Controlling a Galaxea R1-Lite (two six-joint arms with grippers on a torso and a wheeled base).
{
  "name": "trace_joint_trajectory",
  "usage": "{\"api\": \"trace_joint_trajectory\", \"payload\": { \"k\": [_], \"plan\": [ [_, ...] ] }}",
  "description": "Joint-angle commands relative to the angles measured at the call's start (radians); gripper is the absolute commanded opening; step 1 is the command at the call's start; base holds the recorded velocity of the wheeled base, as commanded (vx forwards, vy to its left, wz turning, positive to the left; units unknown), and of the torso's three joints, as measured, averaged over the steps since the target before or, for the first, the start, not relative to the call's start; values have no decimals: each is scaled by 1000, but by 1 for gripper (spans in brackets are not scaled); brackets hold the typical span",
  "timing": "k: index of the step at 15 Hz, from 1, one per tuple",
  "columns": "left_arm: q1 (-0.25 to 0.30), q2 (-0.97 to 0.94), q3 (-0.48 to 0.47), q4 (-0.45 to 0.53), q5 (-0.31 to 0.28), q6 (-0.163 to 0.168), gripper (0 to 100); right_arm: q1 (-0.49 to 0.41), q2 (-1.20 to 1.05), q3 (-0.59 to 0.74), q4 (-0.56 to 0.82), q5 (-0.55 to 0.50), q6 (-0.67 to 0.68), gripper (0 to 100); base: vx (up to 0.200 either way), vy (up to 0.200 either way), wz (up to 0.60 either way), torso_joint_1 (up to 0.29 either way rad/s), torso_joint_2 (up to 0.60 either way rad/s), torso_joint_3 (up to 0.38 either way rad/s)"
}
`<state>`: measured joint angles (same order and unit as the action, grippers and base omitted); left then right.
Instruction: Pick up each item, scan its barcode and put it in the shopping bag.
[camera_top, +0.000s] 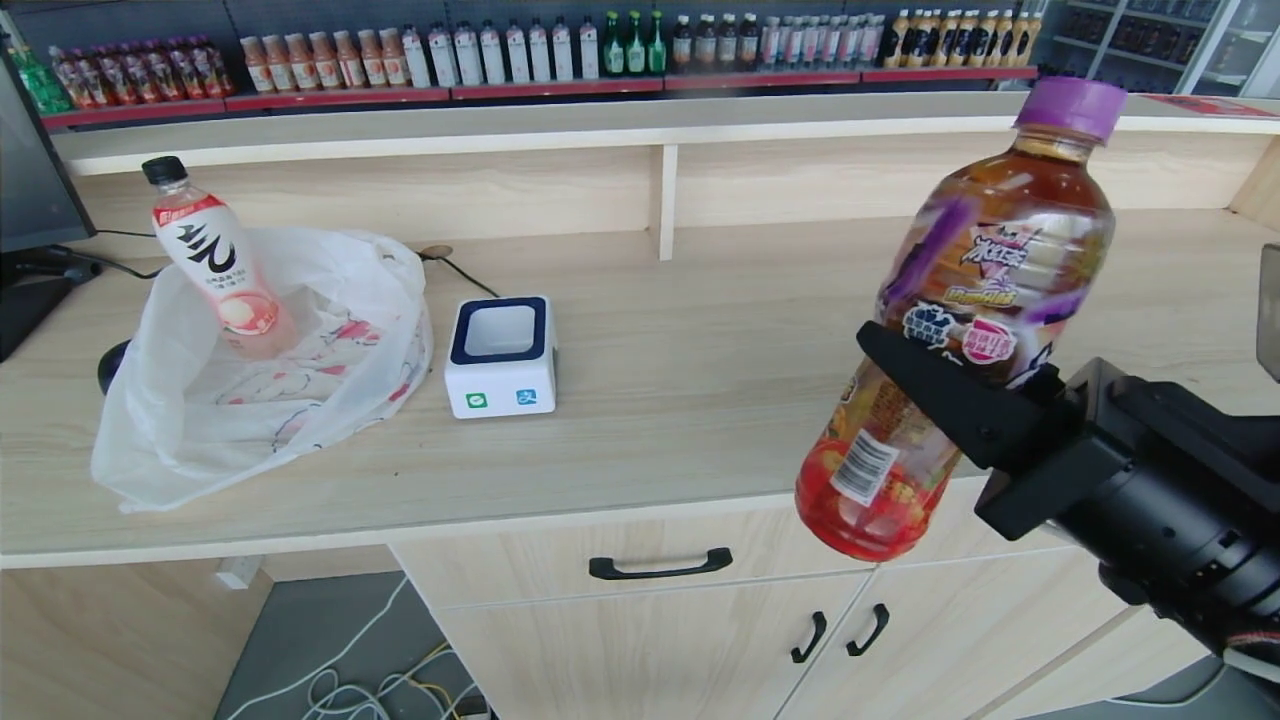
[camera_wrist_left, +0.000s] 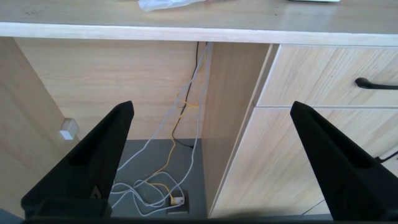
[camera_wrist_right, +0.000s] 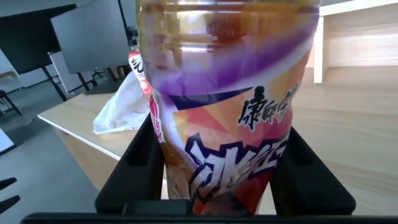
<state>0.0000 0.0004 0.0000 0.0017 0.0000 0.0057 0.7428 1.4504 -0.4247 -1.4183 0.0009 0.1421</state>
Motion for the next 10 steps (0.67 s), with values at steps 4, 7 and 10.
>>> {"api": "trace_joint_trajectory", "payload": {
  "k": [4,7,10],
  "plan": [
    [0,0,0,0,0,0,100,1,53,-89,-2,36,80,0,0,0,0,0,0,0],
    [0,0,0,0,0,0,100,1,44,-92,-28,36,143,0,0,0,0,0,0,0],
    [0,1,0,0,0,0,100,3,34,-117,-33,44,163,0,0,0,0,0,0,0]
  ]
}}
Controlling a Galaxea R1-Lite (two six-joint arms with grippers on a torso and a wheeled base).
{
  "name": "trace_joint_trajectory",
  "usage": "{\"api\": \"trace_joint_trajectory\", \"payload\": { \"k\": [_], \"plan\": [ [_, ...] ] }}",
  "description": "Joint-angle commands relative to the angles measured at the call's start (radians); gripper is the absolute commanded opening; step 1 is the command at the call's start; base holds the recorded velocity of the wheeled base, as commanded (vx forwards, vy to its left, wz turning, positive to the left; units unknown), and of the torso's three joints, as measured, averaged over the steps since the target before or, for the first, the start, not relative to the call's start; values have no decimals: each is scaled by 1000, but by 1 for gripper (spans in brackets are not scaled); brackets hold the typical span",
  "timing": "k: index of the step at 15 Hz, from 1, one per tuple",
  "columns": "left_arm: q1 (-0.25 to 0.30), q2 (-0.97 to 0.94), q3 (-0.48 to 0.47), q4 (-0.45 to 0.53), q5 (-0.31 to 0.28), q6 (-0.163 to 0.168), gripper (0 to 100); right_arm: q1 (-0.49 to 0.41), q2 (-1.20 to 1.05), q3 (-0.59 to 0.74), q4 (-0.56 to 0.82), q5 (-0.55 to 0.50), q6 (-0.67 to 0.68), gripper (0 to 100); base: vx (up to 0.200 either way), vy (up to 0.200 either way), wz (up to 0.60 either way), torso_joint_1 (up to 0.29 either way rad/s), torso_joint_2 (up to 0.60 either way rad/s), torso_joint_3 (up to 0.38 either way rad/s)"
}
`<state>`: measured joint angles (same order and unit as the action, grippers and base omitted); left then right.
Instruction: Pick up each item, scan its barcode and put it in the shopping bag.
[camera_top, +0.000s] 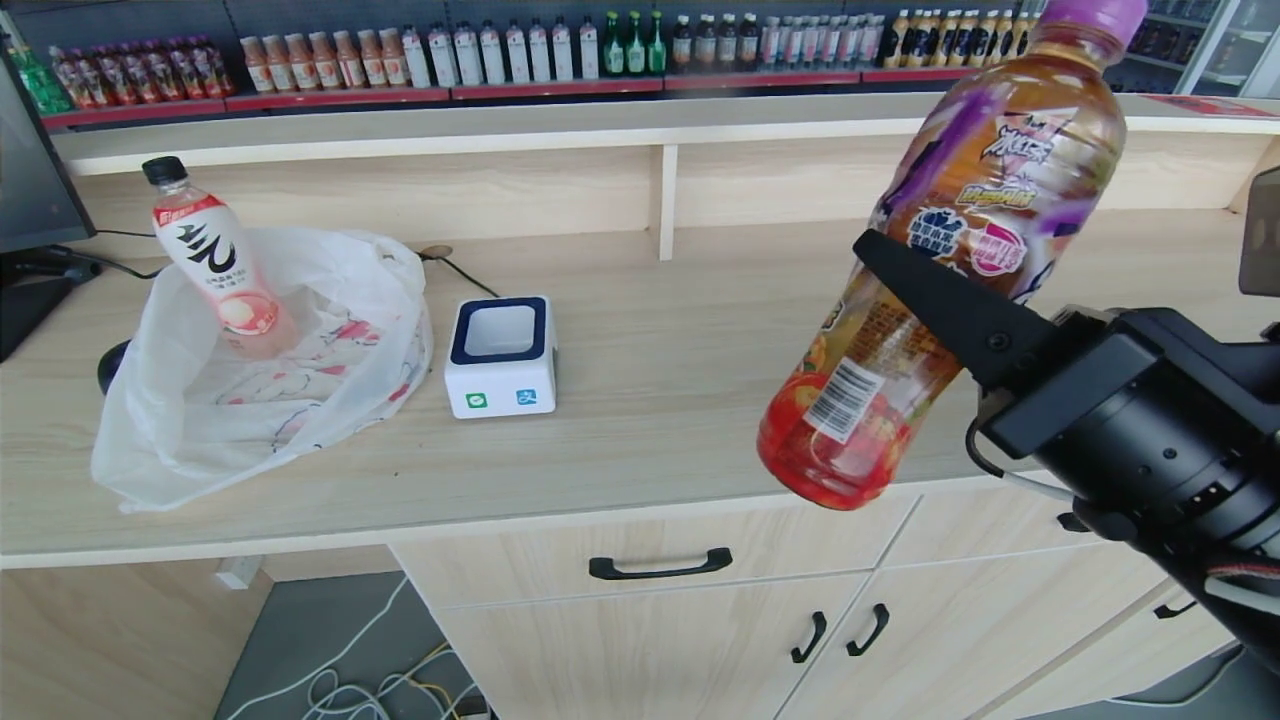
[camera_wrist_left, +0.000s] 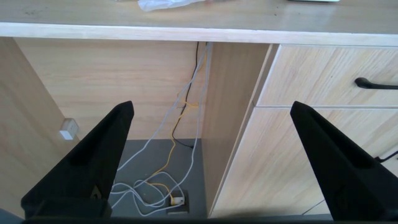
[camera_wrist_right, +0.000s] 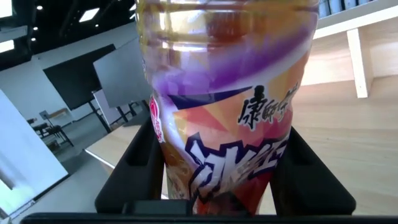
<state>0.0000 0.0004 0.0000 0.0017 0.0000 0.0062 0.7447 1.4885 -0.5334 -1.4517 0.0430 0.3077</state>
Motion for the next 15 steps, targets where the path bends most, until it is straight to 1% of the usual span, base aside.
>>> {"api": "trace_joint_trajectory", "payload": {
  "k": [1,5,9,12,13,15],
  "plan": [
    [0,0,0,0,0,0,100,-1,-4,-22,1,2,14,0,0,0,0,0,0,0],
    [0,0,0,0,0,0,100,1,-4,-34,2,2,42,0,0,0,0,0,0,0],
    [0,0,0,0,0,0,100,2,-5,-34,2,2,42,0,0,0,0,0,0,0],
    [0,0,0,0,0,0,100,30,-14,-33,2,2,37,0,0,0,0,0,0,0],
    [0,0,0,0,0,0,100,51,-22,-30,2,-2,34,0,0,0,0,0,0,0],
    [0,0,0,0,0,0,100,53,-20,-28,2,-2,28,0,0,0,0,0,0,0]
  ]
}}
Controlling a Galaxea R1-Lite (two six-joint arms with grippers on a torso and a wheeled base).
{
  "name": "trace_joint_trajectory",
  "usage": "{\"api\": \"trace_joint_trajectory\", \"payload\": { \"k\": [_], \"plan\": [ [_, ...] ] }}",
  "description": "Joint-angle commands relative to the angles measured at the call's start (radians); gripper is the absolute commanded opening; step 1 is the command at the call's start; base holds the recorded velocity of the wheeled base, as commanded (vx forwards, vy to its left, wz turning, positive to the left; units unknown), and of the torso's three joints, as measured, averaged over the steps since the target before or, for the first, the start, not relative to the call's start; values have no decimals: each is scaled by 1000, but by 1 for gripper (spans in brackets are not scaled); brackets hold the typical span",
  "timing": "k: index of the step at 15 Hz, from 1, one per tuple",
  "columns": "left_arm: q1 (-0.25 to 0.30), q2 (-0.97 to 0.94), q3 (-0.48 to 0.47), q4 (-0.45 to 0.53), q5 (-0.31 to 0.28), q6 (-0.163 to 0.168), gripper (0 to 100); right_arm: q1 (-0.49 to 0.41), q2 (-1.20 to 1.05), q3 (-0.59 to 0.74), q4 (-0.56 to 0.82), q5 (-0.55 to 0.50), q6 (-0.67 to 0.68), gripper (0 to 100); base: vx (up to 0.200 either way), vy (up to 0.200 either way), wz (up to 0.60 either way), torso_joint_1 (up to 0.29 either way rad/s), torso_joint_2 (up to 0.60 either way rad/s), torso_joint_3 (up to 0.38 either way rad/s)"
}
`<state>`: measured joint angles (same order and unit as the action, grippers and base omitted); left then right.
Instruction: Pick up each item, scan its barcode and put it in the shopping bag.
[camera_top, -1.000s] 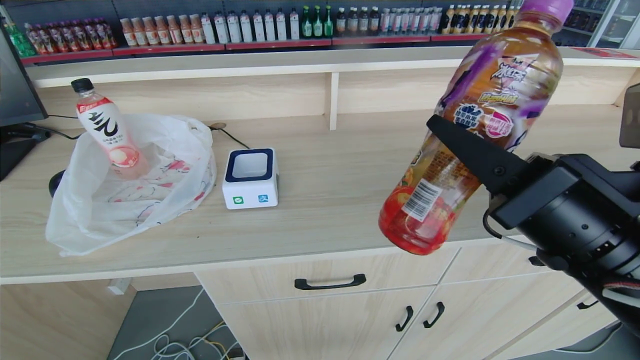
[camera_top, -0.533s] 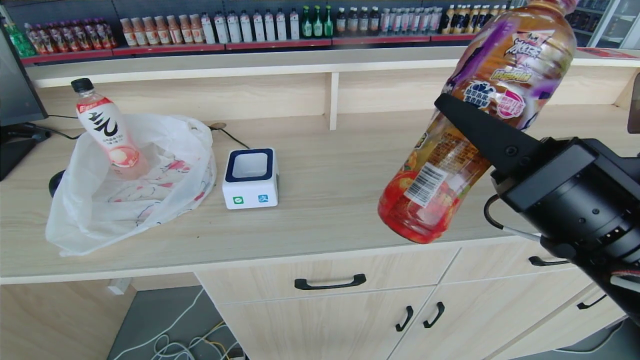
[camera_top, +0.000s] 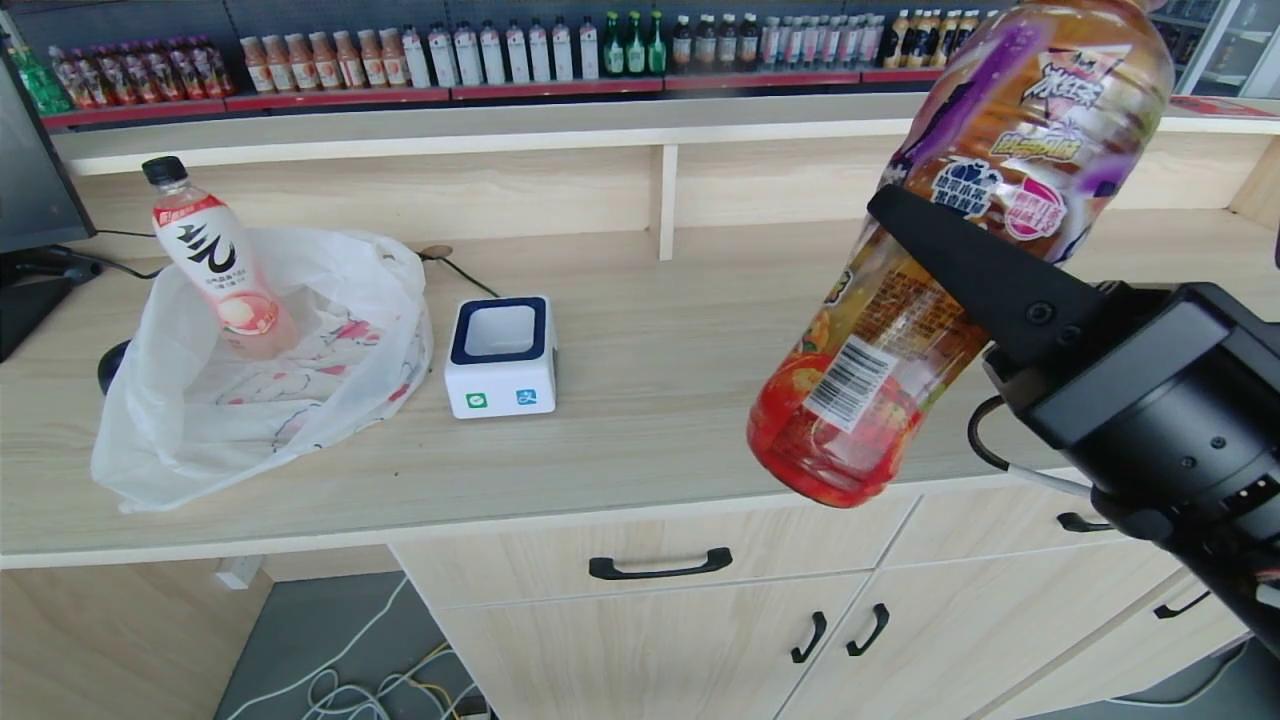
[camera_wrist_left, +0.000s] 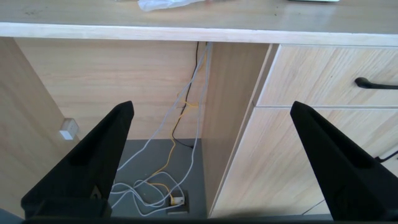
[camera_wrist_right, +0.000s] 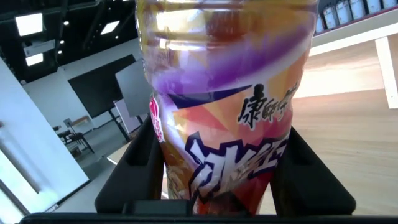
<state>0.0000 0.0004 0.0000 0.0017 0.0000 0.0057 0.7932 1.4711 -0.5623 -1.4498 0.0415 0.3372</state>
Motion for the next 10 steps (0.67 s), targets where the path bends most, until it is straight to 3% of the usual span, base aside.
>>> {"api": "trace_joint_trajectory", "payload": {
  "k": [1,10],
  "plan": [
    [0,0,0,0,0,0,100,6,-3,4,0,0,-1,0,0,0,0,0,0,0],
    [0,0,0,0,0,-1,100,9,0,29,2,-6,-38,0,0,0,0,0,0,0]
  ]
}}
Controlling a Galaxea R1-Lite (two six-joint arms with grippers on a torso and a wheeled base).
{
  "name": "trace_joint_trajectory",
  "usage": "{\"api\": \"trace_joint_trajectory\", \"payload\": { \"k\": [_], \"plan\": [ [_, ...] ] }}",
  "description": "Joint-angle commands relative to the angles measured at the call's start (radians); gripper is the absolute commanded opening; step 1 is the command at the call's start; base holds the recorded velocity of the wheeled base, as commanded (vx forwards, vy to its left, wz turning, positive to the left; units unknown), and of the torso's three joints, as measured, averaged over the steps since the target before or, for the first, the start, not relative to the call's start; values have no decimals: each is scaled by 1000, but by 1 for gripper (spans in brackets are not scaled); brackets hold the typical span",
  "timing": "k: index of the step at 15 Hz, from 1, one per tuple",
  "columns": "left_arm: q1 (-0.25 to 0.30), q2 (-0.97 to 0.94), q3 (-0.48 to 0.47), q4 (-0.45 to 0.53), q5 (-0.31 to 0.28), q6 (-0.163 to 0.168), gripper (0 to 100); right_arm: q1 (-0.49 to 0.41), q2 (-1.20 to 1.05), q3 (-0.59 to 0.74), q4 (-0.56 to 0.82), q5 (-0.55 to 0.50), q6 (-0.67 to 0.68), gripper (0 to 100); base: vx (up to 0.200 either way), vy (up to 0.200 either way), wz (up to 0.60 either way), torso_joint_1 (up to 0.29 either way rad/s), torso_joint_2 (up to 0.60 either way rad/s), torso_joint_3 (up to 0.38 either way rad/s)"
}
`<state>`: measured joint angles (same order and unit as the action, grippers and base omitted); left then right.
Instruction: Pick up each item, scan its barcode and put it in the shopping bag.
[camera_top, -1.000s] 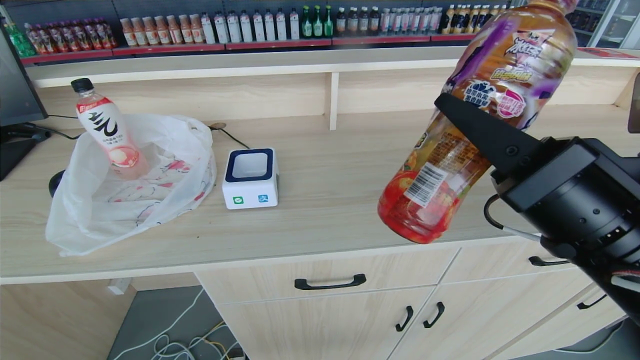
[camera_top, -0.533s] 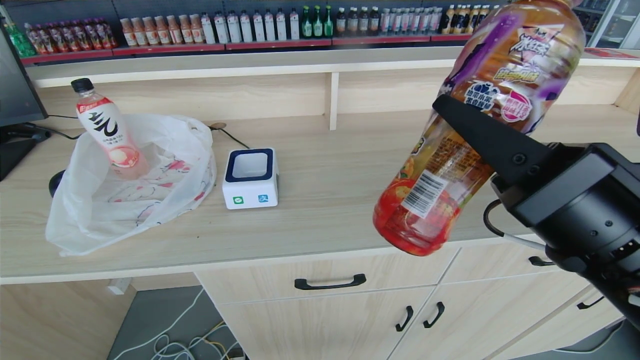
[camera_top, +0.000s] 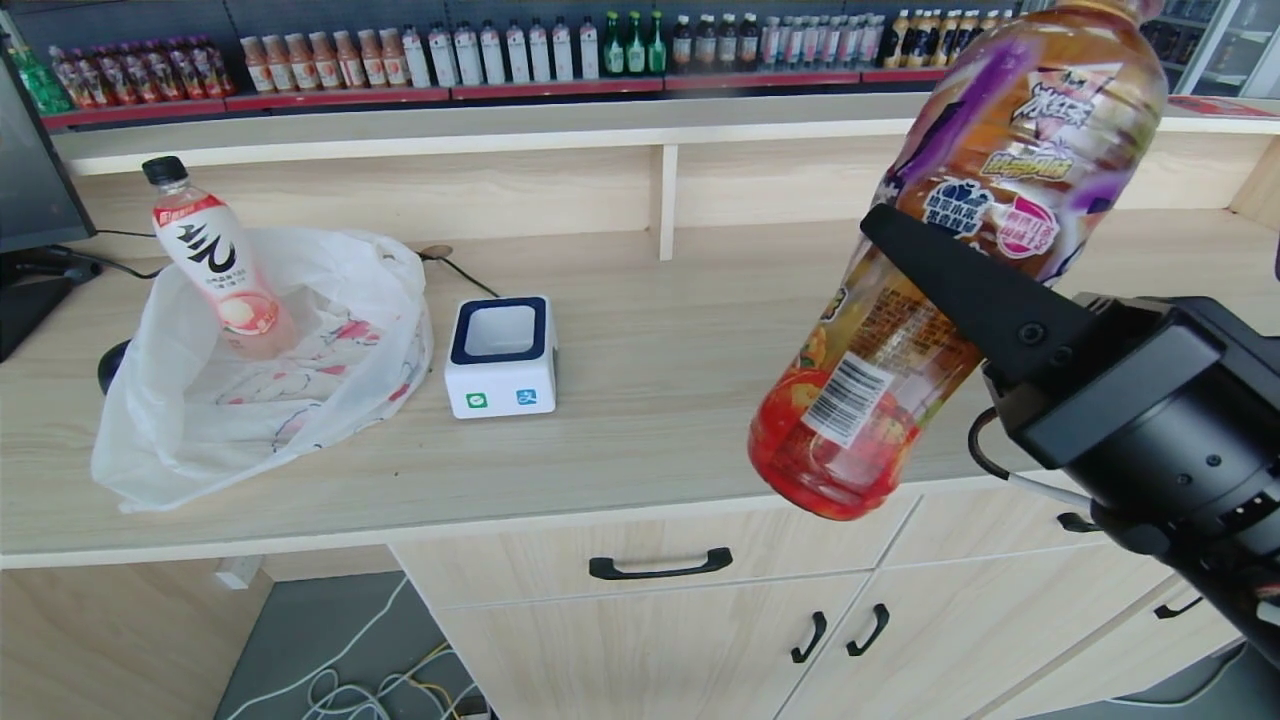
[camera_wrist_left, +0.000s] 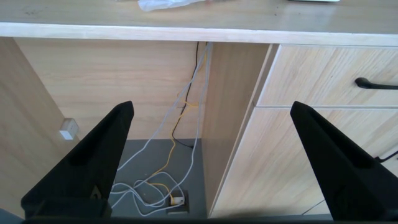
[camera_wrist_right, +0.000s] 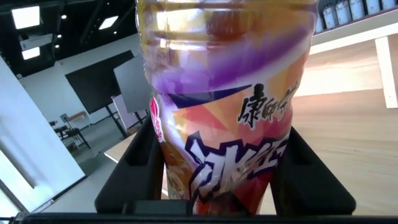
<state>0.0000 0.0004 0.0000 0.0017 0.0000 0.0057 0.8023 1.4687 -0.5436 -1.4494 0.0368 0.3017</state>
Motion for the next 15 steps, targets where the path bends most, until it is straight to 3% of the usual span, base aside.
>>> {"api": "trace_joint_trajectory", "payload": {
  "k": [1,5,9,13,15],
  "plan": [
    [0,1,0,0,0,0,100,-2,2,14,1,-2,-7,0,0,0,0,0,0,0],
    [0,0,0,0,0,0,100,-18,-1,83,1,-84,-111,0,0,0,0,0,0,0],
    [0,0,0,0,0,0,100,-60,-2,85,1,-101,-230,0,0,0,0,0,0,0],
    [0,0,0,0,0,2,100,-158,-2,125,1,-267,-319,0,0,0,0,0,0,0],
    [0,0,0,0,0,2,100,-233,-5,140,-2,-281,-322,0,0,0,0,0,0,0]
  ]
}}
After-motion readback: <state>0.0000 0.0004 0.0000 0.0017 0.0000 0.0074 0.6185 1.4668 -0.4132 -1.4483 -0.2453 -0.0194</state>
